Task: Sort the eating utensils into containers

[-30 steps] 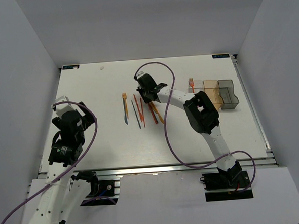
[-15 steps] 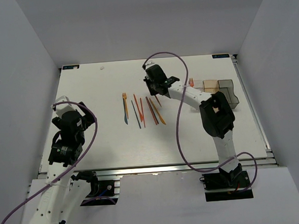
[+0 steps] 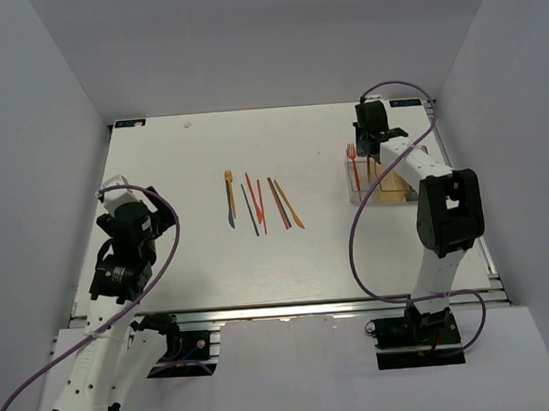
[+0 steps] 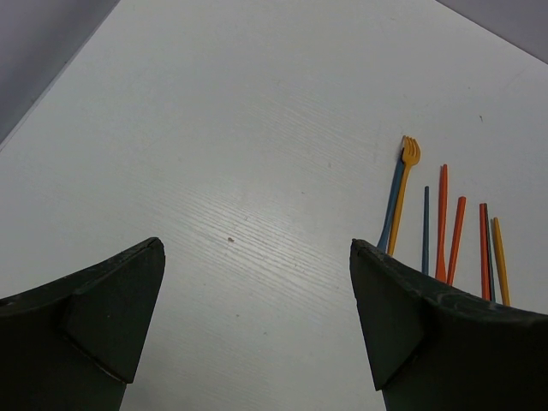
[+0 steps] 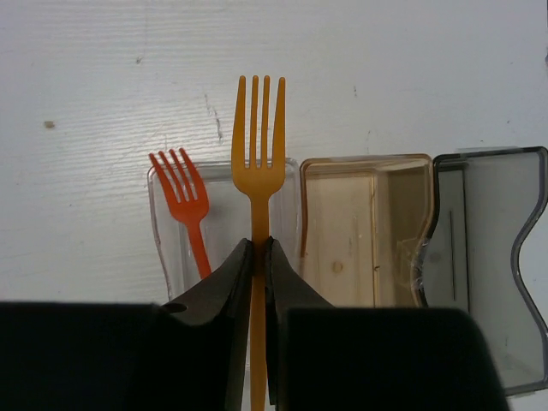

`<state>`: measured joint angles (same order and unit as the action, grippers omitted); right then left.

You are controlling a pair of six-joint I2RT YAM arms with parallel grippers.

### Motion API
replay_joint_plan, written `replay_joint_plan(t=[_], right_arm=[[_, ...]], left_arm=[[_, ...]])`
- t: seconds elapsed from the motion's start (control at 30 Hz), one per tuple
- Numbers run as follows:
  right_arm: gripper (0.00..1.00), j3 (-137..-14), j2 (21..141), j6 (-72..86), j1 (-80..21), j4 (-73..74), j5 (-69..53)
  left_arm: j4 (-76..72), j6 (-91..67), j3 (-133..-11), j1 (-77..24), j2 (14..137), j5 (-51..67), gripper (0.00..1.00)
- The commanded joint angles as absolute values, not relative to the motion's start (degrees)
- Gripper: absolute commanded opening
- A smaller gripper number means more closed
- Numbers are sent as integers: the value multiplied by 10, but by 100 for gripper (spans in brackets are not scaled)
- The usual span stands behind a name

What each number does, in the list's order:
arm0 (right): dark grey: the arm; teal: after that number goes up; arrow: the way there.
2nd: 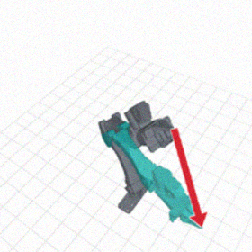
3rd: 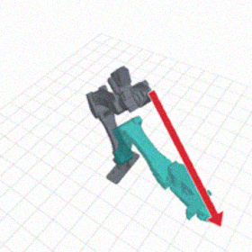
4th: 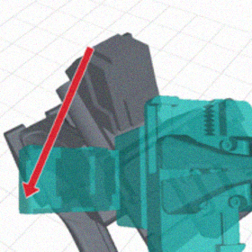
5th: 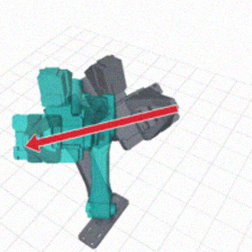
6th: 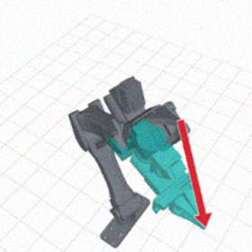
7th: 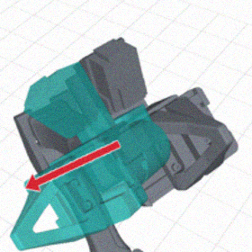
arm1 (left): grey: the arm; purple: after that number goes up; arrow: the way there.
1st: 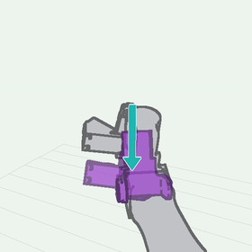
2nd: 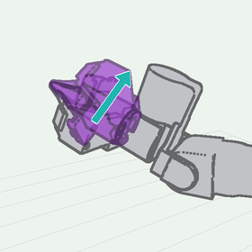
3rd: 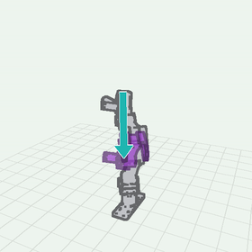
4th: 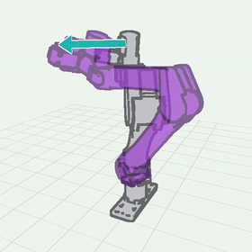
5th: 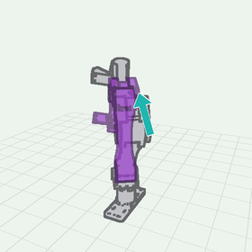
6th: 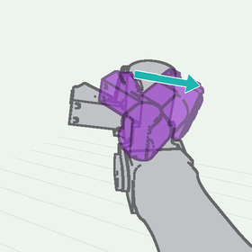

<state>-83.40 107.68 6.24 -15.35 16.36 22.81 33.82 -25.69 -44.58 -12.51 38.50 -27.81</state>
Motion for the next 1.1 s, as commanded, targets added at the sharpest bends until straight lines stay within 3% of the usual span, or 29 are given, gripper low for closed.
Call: replay_joint_plan(t=[0.0, 0.6, 0.8, 0.83, 0.93, 1.07], right_arm=[[2, -825, 1068, 51, -151, 111, 217], [8, -778, 1104, 55, -137, 34, 163], [33, -756, 1084, 74, -137, 40, 166], [41, -753, 1076, 76, -138, 45, 167], [48, -756, 1056, 79, -138, 58, 165], [48, -756, 1026, 81, -144, 68, 154]], left_arm=[[327, -251, -442, -127, 391, -271, 98], [324, -250, -442, -127, 401, -265, 98], [325, -249, -442, -127, 401, -265, 98], [325, -249, -442, -127, 401, -265, 98], [324, -249, -442, -127, 401, -264, 98], [325, -249, -442, -127, 400, -265, 98]])
